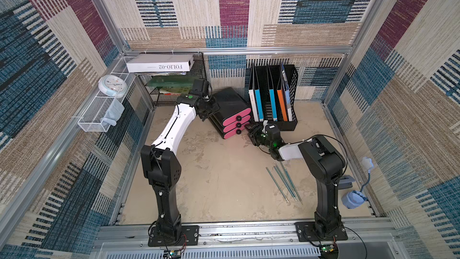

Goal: Please place the pencils in the drawer according to their color
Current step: Open the drawer in the storage box.

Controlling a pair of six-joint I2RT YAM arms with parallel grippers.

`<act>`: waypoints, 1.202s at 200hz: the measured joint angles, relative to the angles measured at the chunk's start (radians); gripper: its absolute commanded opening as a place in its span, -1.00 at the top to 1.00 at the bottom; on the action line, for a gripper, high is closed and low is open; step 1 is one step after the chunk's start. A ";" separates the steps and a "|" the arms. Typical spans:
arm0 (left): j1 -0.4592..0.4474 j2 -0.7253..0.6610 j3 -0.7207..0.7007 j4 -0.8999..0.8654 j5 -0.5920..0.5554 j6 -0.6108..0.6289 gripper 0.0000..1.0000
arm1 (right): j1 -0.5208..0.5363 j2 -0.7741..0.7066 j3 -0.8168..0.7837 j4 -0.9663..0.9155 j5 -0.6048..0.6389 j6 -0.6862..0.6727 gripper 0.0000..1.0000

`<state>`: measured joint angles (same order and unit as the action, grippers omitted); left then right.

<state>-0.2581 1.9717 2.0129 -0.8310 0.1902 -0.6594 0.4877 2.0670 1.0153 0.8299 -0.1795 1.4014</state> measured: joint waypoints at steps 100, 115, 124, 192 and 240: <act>0.001 0.006 -0.006 -0.023 0.015 0.013 -0.07 | 0.041 0.098 0.028 0.022 0.025 0.100 -0.28; 0.001 0.006 -0.010 -0.023 0.015 0.013 -0.07 | 0.044 0.114 0.043 0.034 0.025 0.108 -0.27; 0.001 0.006 -0.011 -0.023 0.016 0.013 -0.06 | 0.045 0.126 0.052 0.042 0.024 0.113 -0.27; 0.001 0.006 -0.016 -0.023 0.019 0.013 -0.06 | 0.048 0.184 0.098 0.100 0.017 0.146 -0.24; 0.001 0.006 -0.036 -0.022 0.019 0.015 -0.06 | 0.048 0.208 0.127 0.099 0.003 0.148 -0.07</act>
<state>-0.2573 1.9774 1.9770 -0.8528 0.2092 -0.6445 0.5358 2.2745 1.1419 0.9291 -0.1761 1.5494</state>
